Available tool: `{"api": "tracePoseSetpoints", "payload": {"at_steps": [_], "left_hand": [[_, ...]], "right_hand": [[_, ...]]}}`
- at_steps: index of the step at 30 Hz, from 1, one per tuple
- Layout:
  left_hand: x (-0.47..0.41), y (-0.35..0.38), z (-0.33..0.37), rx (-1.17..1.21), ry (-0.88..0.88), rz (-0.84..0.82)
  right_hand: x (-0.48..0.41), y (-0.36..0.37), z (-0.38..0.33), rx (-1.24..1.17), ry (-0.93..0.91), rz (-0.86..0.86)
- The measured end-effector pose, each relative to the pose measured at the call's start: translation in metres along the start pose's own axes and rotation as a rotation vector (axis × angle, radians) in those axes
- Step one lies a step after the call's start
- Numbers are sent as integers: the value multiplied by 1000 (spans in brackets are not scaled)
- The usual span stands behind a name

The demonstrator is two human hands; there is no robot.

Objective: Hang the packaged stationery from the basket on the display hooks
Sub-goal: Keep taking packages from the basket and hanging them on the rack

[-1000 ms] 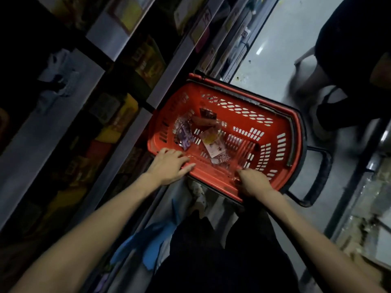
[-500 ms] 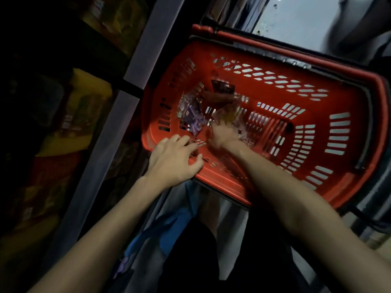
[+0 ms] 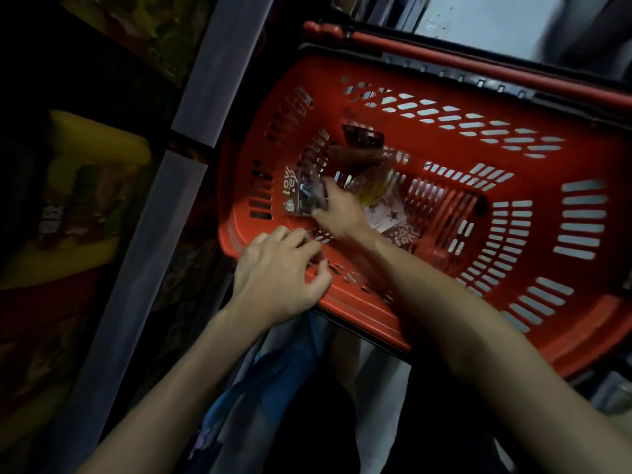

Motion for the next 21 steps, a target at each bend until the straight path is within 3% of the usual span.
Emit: {"api": "tracePoseSetpoints", "payload": {"at_steps": [2, 4, 7, 12, 16, 19, 21], "left_hand": [[0, -1, 1, 6, -4, -18], [0, -2, 1, 19, -11, -32], [0, -4, 1, 31, -17, -50], [-1, -4, 2, 30, -17, -58], [-1, -1, 2, 31, -22, -56], [-2, 0, 1, 40, -18, -55], [-1, 0, 1, 38, -13, -43]], "right_hand": [[6, -11, 17, -42, 73, 62], [10, -24, 42, 180, 25, 80], [15, -41, 71, 599, -113, -41], [21, -58, 94, 810, -139, -163], [27, -43, 102, 614, 19, 4], [25, -34, 98, 147, 219, 269], [18, -35, 96, -4, 373, 317]]}}
Point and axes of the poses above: each hand's wrist, its own x-axis away from the middle knuckle, its own y-axis out of the palm, z = x × y, the point moved 2 cm from there along -x, towards the middle knuckle, and after that the axes turned 2 degrees about -x, right-handed, at the moved point
